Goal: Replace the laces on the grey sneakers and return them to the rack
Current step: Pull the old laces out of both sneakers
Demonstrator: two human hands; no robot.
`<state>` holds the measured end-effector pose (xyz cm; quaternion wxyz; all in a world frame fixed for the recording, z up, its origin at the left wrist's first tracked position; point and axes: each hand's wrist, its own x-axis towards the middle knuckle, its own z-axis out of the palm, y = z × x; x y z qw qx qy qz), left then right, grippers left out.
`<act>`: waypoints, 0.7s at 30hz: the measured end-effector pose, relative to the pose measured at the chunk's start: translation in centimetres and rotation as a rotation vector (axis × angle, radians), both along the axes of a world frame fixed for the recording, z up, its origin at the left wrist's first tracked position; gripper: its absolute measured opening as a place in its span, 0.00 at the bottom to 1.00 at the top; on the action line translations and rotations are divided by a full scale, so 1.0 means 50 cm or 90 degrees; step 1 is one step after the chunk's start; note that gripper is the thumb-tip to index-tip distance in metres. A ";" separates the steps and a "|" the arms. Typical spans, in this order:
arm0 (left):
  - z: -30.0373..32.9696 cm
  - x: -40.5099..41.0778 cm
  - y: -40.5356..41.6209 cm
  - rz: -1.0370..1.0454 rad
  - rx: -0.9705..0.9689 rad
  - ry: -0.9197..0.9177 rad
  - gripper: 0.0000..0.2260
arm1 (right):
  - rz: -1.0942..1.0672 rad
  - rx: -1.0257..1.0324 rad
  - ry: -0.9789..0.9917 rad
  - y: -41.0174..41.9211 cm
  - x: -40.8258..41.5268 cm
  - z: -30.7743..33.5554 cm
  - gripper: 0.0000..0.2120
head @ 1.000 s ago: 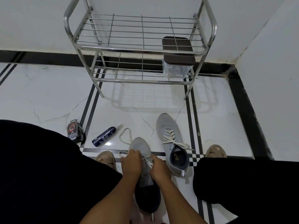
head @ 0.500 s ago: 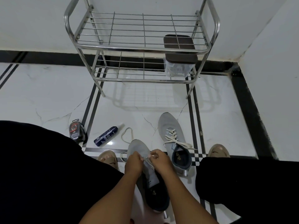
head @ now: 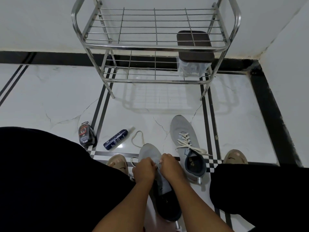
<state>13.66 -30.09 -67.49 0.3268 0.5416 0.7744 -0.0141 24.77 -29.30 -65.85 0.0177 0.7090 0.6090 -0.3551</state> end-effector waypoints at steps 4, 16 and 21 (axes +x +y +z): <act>-0.001 0.002 0.004 -0.013 -0.004 0.000 0.04 | -0.011 -0.007 -0.014 0.001 -0.004 0.003 0.08; 0.014 0.001 0.012 -0.029 -0.068 -0.049 0.02 | -0.158 -0.037 0.123 -0.055 -0.008 0.006 0.15; 0.020 -0.003 0.019 -0.030 -0.084 -0.091 0.02 | -0.151 0.014 0.070 -0.063 -0.013 0.004 0.16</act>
